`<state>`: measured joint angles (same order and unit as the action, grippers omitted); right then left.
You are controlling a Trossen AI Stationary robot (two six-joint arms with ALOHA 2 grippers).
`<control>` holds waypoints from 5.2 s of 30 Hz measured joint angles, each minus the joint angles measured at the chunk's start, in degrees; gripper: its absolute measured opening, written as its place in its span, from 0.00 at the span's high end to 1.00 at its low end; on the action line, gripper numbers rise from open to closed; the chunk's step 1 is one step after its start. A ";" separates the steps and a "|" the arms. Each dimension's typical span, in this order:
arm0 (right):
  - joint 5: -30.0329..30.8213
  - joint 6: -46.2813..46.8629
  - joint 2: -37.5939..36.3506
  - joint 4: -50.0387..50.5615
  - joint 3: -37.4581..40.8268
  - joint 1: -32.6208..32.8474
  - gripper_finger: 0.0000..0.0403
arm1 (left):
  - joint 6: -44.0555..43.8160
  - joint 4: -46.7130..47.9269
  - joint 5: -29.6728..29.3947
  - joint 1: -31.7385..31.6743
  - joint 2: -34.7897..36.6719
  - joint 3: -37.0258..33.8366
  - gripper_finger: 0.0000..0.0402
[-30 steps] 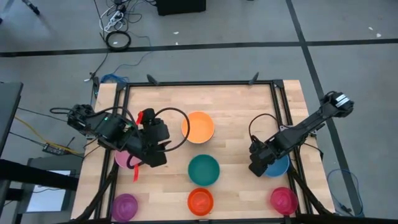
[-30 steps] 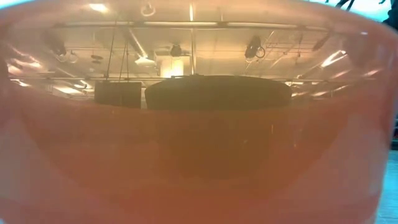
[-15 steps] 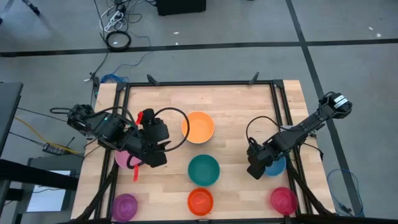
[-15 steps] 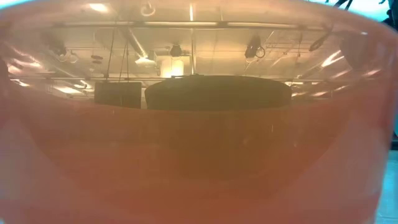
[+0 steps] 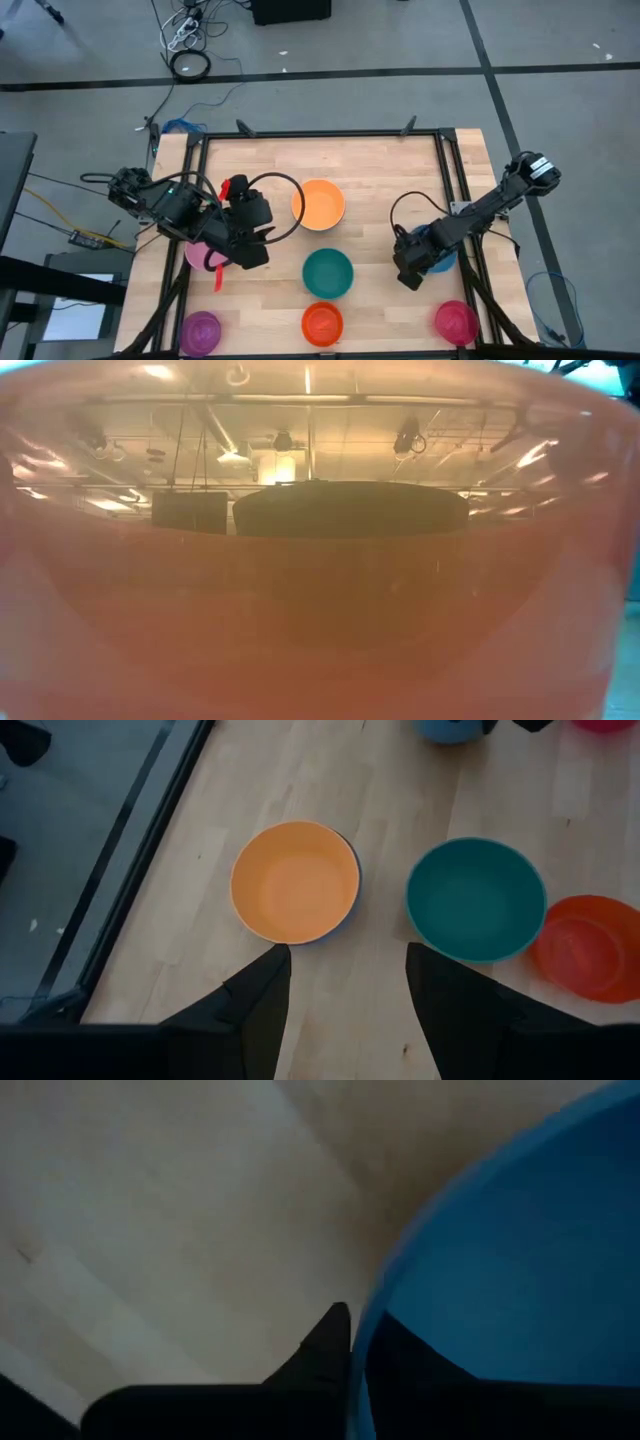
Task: Nest bowls inside each other
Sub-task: Stack the blue bowl on top of the yellow bowl, then stack the dark green bowl on top of the blue bowl
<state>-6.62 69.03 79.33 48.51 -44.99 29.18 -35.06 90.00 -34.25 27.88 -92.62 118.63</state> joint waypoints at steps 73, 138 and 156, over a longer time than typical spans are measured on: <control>30.90 -42.77 10.55 26.42 -54.21 -5.38 0.52 | -6.87 -21.24 11.38 1.11 -0.47 -28.75 0.48; 54.39 -26.52 -5.13 41.34 -54.15 5.95 0.58 | -13.15 -46.48 39.57 -15.95 -15.19 -38.14 0.97; 55.26 -26.49 -5.11 41.23 -54.16 5.95 0.58 | -2.52 -18.10 22.77 -23.44 -14.73 -15.37 0.99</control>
<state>48.64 42.54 74.22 89.74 -99.15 35.14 -37.58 71.90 -11.49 4.44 -107.35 103.26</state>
